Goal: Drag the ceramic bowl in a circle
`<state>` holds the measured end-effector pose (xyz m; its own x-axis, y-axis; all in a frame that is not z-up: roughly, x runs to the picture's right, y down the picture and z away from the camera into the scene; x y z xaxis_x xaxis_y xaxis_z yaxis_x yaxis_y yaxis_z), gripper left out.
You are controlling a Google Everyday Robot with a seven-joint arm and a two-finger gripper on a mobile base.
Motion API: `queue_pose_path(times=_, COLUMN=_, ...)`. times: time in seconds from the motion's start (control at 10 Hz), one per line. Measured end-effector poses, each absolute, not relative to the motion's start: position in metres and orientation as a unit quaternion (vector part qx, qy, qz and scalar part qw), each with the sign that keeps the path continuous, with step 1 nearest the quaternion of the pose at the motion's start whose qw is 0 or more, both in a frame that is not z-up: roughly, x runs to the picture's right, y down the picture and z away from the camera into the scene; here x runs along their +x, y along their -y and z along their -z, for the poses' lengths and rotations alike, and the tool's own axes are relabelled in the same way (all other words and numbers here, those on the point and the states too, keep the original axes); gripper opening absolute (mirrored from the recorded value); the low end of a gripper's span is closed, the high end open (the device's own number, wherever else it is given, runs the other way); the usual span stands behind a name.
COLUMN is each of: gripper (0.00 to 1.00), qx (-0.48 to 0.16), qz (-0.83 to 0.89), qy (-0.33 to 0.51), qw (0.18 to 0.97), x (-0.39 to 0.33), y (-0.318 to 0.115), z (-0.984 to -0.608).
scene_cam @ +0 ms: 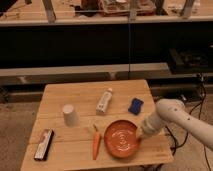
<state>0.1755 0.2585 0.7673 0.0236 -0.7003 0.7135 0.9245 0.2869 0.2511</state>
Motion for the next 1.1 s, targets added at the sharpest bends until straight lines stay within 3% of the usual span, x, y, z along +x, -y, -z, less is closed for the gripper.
queue_pose_path(times=0.3, gripper=0.01, qx=-0.135, qz=0.543, qy=0.353, qw=0.750, x=0.163, y=-0.249, z=-0.780)
queue_pose_path(times=0.7, gripper=0.01, qx=-0.096, qz=0.499, qy=0.283, qw=0.813, x=0.188, y=-0.194, z=-0.788)
queue_pose_path(times=1.1, gripper=0.01, qx=-0.123, qz=0.494, qy=0.254, qw=0.823, x=0.239, y=-0.184, z=-0.794)
